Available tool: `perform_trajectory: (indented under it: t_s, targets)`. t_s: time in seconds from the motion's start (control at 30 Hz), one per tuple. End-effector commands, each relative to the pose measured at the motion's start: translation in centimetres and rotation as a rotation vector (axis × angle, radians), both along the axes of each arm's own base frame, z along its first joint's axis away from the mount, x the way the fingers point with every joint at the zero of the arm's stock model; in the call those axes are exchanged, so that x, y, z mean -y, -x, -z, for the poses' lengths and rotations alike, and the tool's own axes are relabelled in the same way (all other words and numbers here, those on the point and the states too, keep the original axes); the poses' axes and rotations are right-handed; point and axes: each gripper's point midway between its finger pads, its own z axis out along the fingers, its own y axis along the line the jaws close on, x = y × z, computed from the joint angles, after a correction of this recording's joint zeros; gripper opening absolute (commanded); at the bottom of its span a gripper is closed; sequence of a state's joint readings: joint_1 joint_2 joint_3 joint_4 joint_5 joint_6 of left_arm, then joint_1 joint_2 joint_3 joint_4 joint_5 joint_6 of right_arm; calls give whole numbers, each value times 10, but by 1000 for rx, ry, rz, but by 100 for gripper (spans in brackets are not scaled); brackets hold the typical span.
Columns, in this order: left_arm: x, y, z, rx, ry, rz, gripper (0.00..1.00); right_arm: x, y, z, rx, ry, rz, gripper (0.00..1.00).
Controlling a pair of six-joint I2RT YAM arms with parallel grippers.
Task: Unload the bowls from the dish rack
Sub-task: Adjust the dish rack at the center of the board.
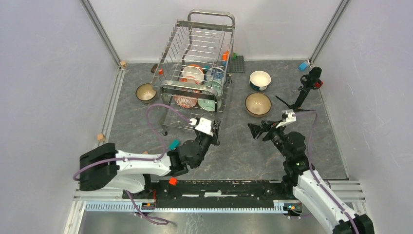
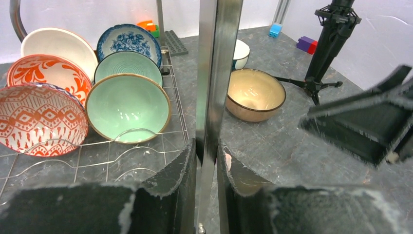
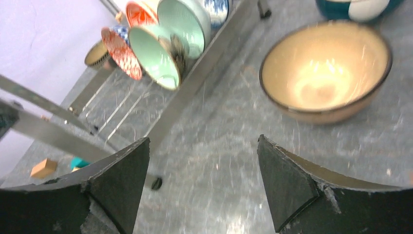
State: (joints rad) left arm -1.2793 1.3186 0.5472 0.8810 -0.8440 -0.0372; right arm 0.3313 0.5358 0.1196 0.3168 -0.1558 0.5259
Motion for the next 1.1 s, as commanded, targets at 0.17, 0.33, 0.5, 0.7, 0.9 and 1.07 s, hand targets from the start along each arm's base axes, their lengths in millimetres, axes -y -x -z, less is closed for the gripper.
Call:
perform_trajectory:
  t_s: [0.17,0.33,0.5,0.7,0.9,1.07]
  targets:
    - [-19,16,7,-104,59,57,2,7,-75,-129,405,-14,222,87]
    - [-23,26,10,-142,66,109,2,-17,-121,-156,507,26,213,87]
    - [-30,33,12,-165,59,137,2,-49,-163,-174,589,57,158,87]
    - [-34,42,16,-198,59,174,2,-75,-215,-170,582,161,136,87]
    - [-35,47,22,-223,59,199,2,-88,-260,-151,520,185,167,80]
    - [-38,50,26,-237,54,206,2,-91,-287,-142,492,207,204,79]
